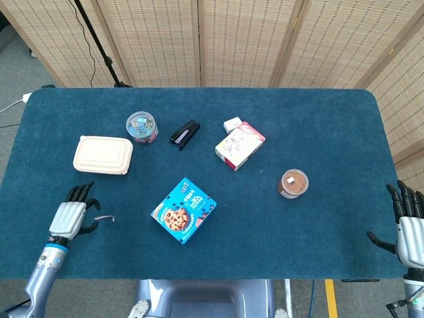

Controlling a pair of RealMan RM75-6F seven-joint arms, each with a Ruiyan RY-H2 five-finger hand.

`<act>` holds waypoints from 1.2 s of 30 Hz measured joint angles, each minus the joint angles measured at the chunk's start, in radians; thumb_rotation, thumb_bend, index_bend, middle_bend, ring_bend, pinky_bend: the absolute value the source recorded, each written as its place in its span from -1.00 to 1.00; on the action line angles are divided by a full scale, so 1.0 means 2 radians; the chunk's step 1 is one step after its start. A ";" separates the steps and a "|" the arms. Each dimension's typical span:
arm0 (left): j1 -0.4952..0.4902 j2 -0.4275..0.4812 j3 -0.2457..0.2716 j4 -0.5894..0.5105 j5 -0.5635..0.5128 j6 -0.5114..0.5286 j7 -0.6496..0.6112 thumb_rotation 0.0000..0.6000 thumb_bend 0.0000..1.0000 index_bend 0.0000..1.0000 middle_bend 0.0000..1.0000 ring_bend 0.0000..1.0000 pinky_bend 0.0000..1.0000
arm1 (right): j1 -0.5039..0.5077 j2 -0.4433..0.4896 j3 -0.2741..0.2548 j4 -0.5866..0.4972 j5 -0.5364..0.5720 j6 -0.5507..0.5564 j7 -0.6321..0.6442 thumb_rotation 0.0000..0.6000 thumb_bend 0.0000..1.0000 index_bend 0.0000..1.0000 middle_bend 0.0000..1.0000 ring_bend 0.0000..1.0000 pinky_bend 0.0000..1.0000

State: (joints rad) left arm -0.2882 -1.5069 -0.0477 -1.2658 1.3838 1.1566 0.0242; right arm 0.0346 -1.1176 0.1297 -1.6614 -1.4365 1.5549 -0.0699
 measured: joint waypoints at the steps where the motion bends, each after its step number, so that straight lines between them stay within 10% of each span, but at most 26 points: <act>1: 0.000 -0.003 0.000 0.001 -0.002 -0.001 0.002 1.00 -0.48 -0.03 -1.00 -1.00 -1.00 | 0.000 0.000 0.000 0.000 0.000 0.000 0.001 1.00 -1.00 -1.00 -1.00 -1.00 -1.00; 36: -0.008 -0.028 0.001 0.018 -0.019 -0.005 0.043 1.00 -0.20 0.15 -1.00 -1.00 -1.00 | 0.002 0.007 0.001 -0.003 0.007 -0.008 0.012 1.00 -1.00 -1.00 -1.00 -1.00 -1.00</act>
State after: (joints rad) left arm -0.3041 -1.5638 -0.0456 -1.2288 1.3462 1.1467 0.1107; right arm 0.0379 -1.1043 0.1314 -1.6674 -1.4223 1.5393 -0.0466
